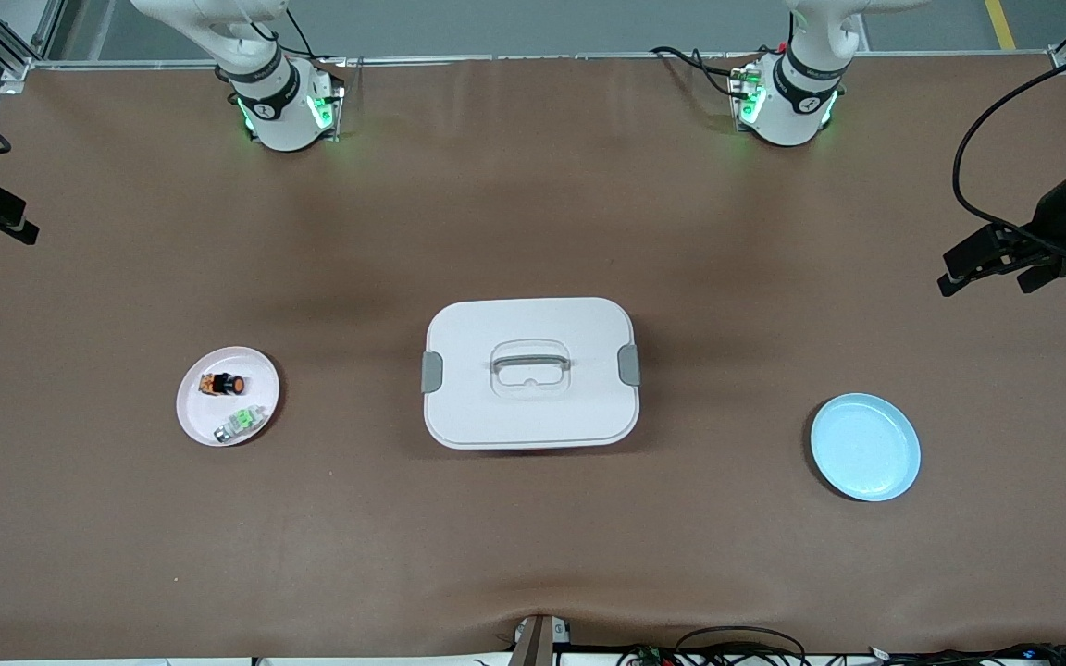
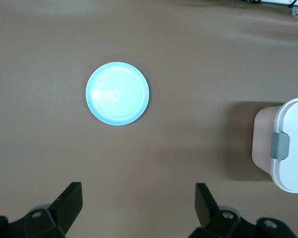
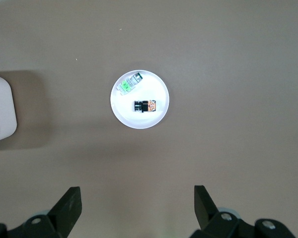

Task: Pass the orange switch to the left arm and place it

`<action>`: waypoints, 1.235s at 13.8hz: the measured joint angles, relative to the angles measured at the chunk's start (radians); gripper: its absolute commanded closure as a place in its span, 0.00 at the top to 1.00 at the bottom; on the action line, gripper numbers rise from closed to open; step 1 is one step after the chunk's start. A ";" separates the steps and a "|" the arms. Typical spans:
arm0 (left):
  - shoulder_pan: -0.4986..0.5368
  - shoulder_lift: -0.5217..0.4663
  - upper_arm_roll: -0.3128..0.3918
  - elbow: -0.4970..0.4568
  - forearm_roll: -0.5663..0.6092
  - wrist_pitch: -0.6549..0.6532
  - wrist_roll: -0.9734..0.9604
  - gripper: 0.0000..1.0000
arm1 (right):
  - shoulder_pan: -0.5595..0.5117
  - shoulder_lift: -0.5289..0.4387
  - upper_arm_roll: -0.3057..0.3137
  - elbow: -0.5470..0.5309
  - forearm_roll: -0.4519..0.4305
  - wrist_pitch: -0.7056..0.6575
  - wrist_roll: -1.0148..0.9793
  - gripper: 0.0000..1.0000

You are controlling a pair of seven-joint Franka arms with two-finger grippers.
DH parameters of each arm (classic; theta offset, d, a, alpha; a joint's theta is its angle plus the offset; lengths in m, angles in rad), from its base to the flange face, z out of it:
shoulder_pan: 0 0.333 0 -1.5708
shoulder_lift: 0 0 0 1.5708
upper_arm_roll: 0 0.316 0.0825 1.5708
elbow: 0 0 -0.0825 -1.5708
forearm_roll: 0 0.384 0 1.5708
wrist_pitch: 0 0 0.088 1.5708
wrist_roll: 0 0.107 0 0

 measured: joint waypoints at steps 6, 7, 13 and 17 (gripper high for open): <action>0.003 0.000 0.000 0.000 0.000 0.000 0.028 1.00 | 0.000 0.000 0.000 0.000 -0.001 0.000 0.000 1.00; 0.003 0.000 0.000 0.000 0.000 0.000 0.028 1.00 | 0.000 0.000 0.000 0.000 -0.001 0.000 0.000 1.00; 0.003 0.000 0.001 0.000 0.000 0.000 0.028 1.00 | 0.000 0.000 0.000 0.000 -0.001 0.000 0.000 1.00; 0.003 0.000 0.001 0.000 0.000 0.000 0.028 1.00 | 0.000 0.000 0.000 0.000 -0.001 0.000 0.000 1.00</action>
